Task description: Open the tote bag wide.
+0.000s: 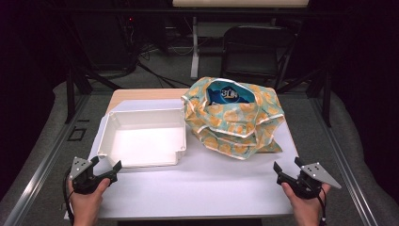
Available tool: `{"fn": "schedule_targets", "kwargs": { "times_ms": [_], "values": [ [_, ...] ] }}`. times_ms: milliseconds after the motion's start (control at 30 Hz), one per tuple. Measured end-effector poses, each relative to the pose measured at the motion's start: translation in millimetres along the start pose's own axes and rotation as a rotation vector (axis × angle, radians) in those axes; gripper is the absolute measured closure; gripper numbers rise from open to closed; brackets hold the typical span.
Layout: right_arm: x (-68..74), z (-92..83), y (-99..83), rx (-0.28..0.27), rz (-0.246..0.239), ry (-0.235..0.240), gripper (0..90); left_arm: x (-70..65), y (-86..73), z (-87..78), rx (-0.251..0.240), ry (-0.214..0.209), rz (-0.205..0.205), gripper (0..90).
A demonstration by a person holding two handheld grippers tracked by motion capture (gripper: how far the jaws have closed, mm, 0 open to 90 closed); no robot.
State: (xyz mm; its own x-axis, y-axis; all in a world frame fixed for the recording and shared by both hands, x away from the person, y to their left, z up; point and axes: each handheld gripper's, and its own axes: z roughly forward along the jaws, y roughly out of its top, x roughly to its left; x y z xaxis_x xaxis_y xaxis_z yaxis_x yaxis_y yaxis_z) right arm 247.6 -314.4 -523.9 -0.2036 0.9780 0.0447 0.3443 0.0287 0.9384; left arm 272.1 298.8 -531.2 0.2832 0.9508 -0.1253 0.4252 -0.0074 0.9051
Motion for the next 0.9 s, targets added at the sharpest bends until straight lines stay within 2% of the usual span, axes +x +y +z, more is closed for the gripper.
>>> {"fn": "schedule_targets", "kwargs": {
  "times_ms": [67,167,233,333,433,500,567,733,800,900],
  "values": [
    [4.9,4.7,6.0,-0.002,-0.034,0.017,22.0,-5.9,3.3,0.6,0.002,-0.009,0.015,12.5],
    [10.7,6.9,11.3,-0.013,-0.049,0.019,22.9,-16.3,8.3,2.7,0.009,-0.025,0.033,13.1],
    [16.0,7.9,18.4,-0.029,-0.035,0.028,23.8,-23.3,12.1,2.8,0.003,-0.038,0.034,14.6],
    [25.7,9.1,28.5,-0.036,-0.052,0.043,24.3,-33.6,18.1,3.3,-0.003,-0.058,0.057,15.3],
    [34.2,8.3,36.6,-0.038,-0.046,0.057,25.2,-41.7,25.5,5.3,-0.005,-0.076,0.05,15.5],
    [35.1,8.1,38.3,-0.039,-0.046,0.062,25.4,-47.3,32.1,6.0,-0.019,-0.103,0.053,15.6],
    [37.4,8.0,44.5,-0.05,-0.052,0.065,25.7,-53.3,39.9,8.7,-0.023,-0.112,0.08,15.8],
    [36.5,10.8,54.8,-0.059,-0.029,0.074,26.0,-63.6,55.0,23.9,0.011,-0.147,0.083,16.0],
    [39.8,14.6,58.6,-0.048,-0.037,0.084,25.8,-67.9,60.1,29.9,0.021,-0.168,0.102,16.2],
    [49.0,20.9,62.8,-0.035,-0.063,0.103,24.8,-74.7,64.2,36.6,0.027,-0.175,0.132,17.0]
  ]
}}
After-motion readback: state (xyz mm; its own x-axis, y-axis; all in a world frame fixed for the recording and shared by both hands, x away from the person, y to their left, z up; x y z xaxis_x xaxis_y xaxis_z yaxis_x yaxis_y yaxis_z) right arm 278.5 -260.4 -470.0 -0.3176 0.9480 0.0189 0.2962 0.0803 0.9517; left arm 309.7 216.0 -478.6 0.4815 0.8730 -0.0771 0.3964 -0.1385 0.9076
